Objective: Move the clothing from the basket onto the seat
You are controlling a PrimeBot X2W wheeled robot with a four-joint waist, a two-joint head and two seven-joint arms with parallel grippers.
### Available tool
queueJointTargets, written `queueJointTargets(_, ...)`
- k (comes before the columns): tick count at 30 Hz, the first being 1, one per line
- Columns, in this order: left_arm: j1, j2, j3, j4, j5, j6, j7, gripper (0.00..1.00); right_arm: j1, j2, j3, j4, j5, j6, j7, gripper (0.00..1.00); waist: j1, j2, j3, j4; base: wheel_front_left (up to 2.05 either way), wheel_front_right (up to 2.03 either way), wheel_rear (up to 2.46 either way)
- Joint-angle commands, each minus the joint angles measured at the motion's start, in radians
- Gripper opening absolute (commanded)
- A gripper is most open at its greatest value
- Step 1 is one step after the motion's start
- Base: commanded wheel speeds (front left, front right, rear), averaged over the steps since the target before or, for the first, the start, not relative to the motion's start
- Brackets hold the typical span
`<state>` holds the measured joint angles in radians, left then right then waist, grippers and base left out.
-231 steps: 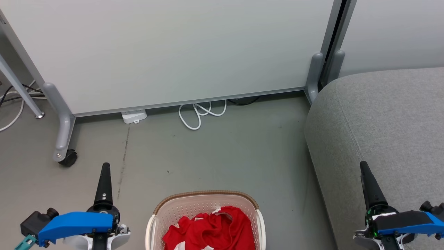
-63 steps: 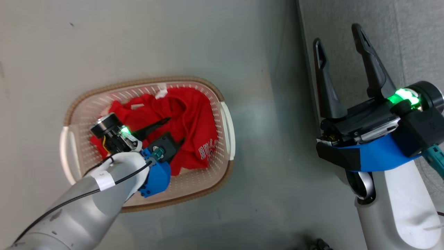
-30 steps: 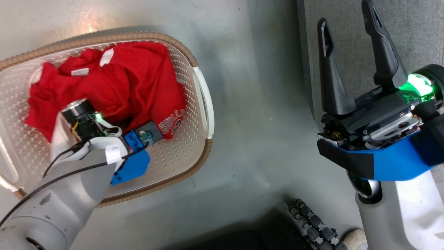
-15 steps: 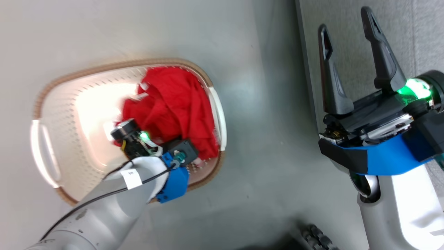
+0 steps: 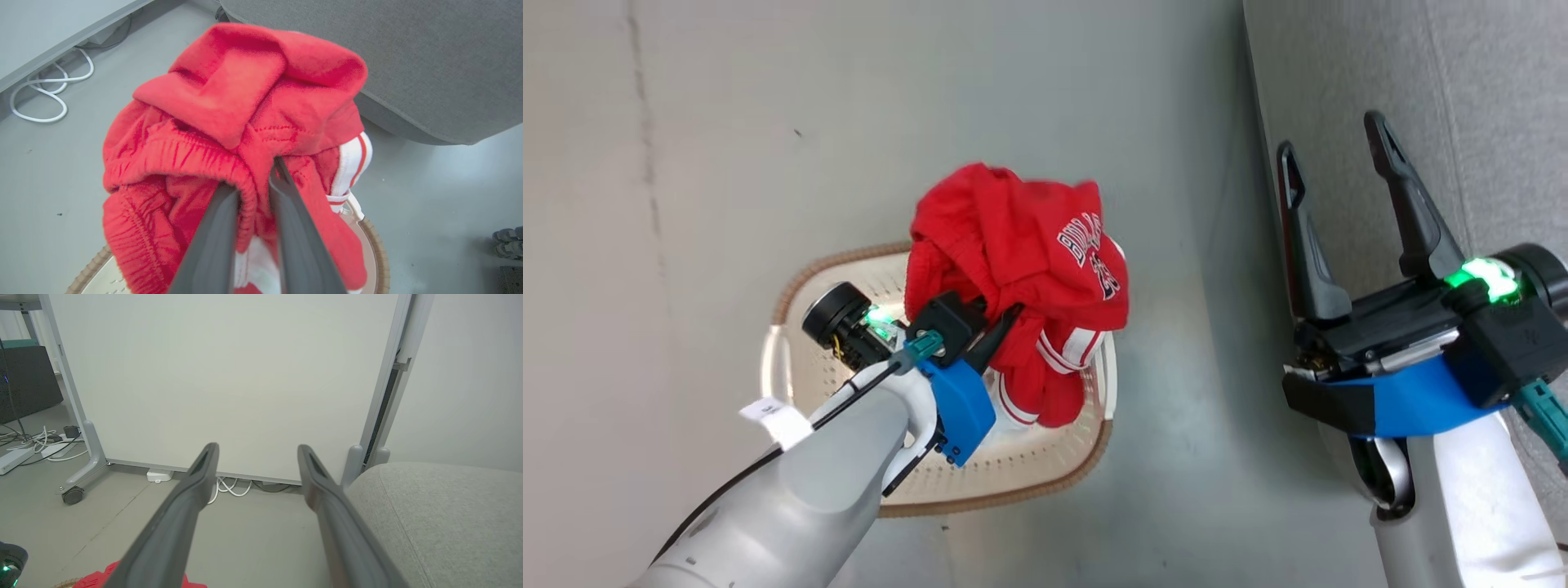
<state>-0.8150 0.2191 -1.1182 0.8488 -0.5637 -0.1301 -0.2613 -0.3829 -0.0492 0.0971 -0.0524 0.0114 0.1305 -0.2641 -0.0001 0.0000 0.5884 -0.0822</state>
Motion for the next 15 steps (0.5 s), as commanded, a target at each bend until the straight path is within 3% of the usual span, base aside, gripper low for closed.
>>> queueJointTargets(1, 0.007, 0.002, 0.013, -0.013, 0.001, 0.000, -0.005, 0.00, 0.015, -0.002, -0.003, 0.004, -0.004, 0.000, -0.001, 1.00, 0.0001, 0.0000, -0.073, 0.041, 0.00, 0.00, 0.00)
queueJointTargets(15, 0.139, 0.022, 0.302, -0.224, 0.079, 0.001, -0.006, 0.00, 0.148, -0.002, -0.028, 0.052, 0.013, 0.000, -0.001, 1.00, 0.0001, 0.0000, -0.319, 0.074, 0.00, 0.00, 0.00)
